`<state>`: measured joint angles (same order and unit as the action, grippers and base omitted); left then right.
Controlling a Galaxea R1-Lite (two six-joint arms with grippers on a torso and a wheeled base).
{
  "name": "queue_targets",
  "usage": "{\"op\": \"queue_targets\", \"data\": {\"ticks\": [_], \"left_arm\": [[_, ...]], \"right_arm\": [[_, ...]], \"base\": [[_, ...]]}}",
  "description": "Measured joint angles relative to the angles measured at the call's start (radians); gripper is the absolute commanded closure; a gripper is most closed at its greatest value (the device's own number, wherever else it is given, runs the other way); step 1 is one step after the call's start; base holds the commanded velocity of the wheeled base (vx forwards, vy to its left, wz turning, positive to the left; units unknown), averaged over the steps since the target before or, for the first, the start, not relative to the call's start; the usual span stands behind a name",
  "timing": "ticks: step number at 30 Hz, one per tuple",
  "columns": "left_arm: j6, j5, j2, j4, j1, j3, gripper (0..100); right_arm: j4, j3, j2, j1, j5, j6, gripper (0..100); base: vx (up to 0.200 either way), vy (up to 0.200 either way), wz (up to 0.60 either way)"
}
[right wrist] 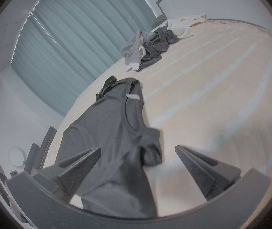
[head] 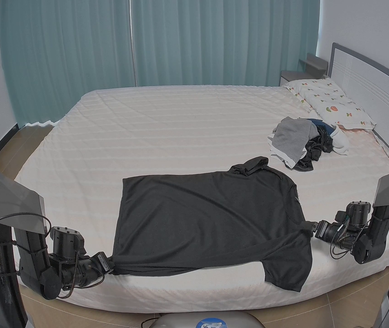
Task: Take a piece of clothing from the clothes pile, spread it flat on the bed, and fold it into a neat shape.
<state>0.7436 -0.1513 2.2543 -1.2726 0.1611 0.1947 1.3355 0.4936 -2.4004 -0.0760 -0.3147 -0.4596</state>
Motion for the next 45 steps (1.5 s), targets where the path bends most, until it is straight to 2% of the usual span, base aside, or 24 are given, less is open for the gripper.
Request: {"op": "queue_targets", "data": {"ticks": [8, 13, 20, 28, 36, 37, 45], "left_arm": [[0.000, -0.001, 0.006, 0.000, -0.002, 0.003, 100], [0.000, -0.001, 0.008, 0.000, -0.003, 0.004, 100], [-0.001, -0.001, 0.010, 0.000, -0.003, 0.004, 100], [-0.003, -0.001, 0.012, 0.000, -0.003, 0.004, 100], [-0.002, 0.000, 0.013, 0.000, -0.003, 0.004, 100], [-0.003, 0.000, 0.013, 0.000, -0.003, 0.004, 100], [-0.003, 0.000, 0.013, 0.000, -0.003, 0.004, 100]], "right_arm": [[0.091, -0.230, 0.055, 0.003, -0.065, 0.010, 0], [0.181, -0.310, 0.031, 0.012, -0.089, 0.023, 0], [0.219, -0.349, -0.048, 0.027, -0.095, 0.125, 0], [0.223, -0.350, -0.079, 0.054, -0.098, 0.109, 0], [0.217, -0.346, -0.063, 0.095, -0.097, 0.043, 0], [0.215, -0.343, -0.062, 0.097, -0.096, 0.038, 100], [0.214, -0.331, -0.067, 0.095, -0.087, 0.038, 100]], "base": [[0.000, 0.000, 0.00], [0.000, 0.000, 0.00], [0.000, 0.000, 0.00], [0.000, 0.000, 0.00], [0.000, 0.000, 0.00], [0.000, 0.000, 0.00], [0.000, 0.000, 0.00]]}}
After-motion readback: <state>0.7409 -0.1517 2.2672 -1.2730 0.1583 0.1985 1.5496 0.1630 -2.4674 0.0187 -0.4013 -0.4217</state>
